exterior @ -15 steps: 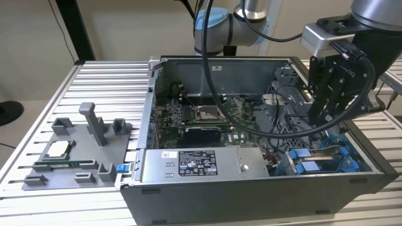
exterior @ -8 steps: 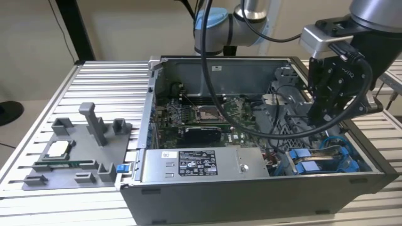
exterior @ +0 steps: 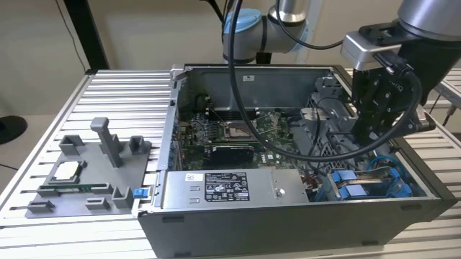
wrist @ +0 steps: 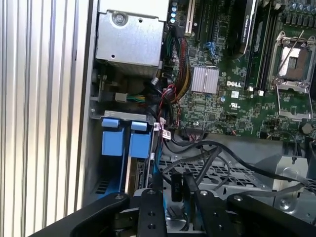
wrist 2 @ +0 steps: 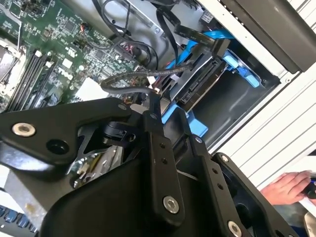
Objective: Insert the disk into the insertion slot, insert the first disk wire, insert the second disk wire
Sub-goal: 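Insert the first disk wire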
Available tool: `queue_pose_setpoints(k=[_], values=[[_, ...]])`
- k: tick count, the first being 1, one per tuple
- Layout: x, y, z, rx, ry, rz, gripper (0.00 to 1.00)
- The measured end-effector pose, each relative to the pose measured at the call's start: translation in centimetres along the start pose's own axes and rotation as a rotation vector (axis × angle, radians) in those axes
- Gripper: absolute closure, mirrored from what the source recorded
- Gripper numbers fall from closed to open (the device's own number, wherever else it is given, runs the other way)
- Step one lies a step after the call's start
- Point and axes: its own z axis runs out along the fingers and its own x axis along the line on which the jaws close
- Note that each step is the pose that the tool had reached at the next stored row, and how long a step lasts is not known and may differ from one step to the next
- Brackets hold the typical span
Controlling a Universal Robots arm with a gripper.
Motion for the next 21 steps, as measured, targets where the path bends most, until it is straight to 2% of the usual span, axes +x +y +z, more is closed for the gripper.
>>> queue_pose_setpoints(k=[3, 4, 10, 16, 21], values=[[0.00, 0.02, 0.05, 0.0046, -0.0101, 0.000, 0.00], [0.00, 0.02, 0.06, 0.0059, -0.0137, 0.000, 1.00], [0.00, 0.07, 0.18, 0.0145, -0.0312, 0.001, 1.00], [0.01, 0.07, 0.20, 0.0148, -0.0305, 0.001, 1.00], [0.11, -0.55, 0.37, 0.0024, -0.0240, 0.001, 1.00]])
